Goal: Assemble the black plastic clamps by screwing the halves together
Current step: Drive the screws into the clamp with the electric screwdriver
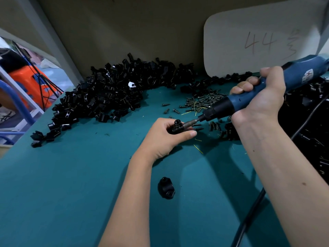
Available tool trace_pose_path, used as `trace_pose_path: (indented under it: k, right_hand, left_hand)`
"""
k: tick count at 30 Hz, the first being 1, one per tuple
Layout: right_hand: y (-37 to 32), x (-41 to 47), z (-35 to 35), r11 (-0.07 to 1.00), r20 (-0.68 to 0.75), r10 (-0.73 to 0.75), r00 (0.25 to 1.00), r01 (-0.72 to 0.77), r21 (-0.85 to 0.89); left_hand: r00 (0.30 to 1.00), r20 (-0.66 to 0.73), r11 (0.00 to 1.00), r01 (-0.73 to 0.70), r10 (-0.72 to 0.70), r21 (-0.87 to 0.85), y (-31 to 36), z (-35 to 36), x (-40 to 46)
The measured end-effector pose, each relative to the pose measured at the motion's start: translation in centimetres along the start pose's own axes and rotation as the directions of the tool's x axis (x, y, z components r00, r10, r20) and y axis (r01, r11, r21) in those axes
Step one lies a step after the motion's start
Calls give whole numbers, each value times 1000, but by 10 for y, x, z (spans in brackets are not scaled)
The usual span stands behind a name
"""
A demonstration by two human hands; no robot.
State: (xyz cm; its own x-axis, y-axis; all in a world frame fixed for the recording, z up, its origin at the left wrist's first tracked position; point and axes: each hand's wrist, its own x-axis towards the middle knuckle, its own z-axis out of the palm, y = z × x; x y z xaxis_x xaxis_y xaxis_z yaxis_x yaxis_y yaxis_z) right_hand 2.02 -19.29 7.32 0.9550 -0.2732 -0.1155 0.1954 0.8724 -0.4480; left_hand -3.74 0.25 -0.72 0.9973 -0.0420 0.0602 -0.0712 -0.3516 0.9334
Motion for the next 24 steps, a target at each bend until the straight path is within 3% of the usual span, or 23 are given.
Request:
trace_pose_path:
  k: [5,14,24]
  right_hand:
    - [-1,2,-3,1000,21,27,999,-27,7]
    - [1,3,-2,999,20,37,999,-37,-24]
    - [4,-1,-1,996,22,-4,1000,6,-85]
  left_hand:
    - [982,-134,963,-97,134,252,2,9,1]
    - [926,-310,864,-31,213,502,-1,15,2]
    - [939,-292,849,-1,182,529,-2,19,1]
